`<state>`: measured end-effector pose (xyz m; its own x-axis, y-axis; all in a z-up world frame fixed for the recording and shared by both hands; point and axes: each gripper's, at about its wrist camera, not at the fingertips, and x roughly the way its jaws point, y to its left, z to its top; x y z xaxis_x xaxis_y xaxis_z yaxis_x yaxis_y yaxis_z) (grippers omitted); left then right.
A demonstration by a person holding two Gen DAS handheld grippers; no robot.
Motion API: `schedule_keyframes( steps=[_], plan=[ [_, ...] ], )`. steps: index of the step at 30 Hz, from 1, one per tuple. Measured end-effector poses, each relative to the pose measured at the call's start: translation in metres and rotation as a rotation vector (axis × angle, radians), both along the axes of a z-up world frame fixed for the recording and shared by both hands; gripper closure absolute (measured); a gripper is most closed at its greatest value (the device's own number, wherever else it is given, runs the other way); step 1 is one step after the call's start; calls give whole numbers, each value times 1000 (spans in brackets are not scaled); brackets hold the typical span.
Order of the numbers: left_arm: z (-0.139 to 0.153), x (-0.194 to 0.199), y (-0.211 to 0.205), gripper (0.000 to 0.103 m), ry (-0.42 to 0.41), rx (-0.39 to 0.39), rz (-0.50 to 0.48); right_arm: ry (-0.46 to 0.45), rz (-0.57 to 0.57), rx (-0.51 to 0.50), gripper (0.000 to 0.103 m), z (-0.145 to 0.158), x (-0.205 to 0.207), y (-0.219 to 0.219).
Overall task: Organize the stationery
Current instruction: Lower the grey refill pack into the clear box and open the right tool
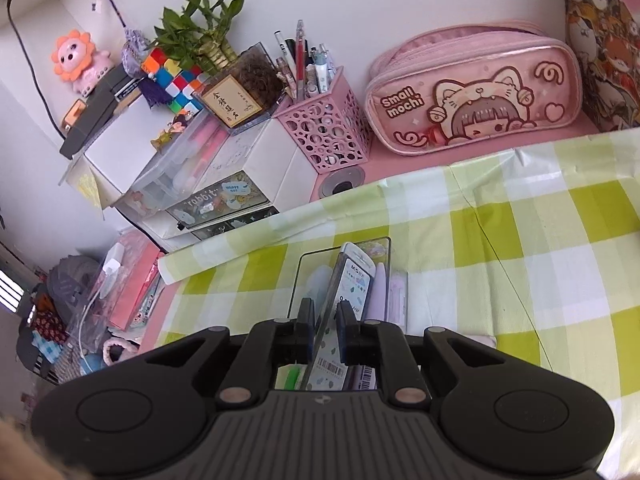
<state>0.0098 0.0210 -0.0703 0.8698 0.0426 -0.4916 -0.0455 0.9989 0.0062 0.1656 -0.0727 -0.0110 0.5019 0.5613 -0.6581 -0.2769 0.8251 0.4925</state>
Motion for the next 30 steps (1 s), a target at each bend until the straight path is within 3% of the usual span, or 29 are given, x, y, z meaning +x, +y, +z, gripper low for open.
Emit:
schedule_keyframes(
  steps=[19, 24, 30],
  plan=[
    [0, 0, 0, 30, 0, 0, 0, -85, 78, -182, 68, 5, -10, 23],
    [0, 0, 0, 30, 0, 0, 0, -65, 70, -161, 68, 4, -6, 13],
    [0, 0, 0, 30, 0, 0, 0, -53, 79, -47, 67, 5, -8, -9]
  ],
)
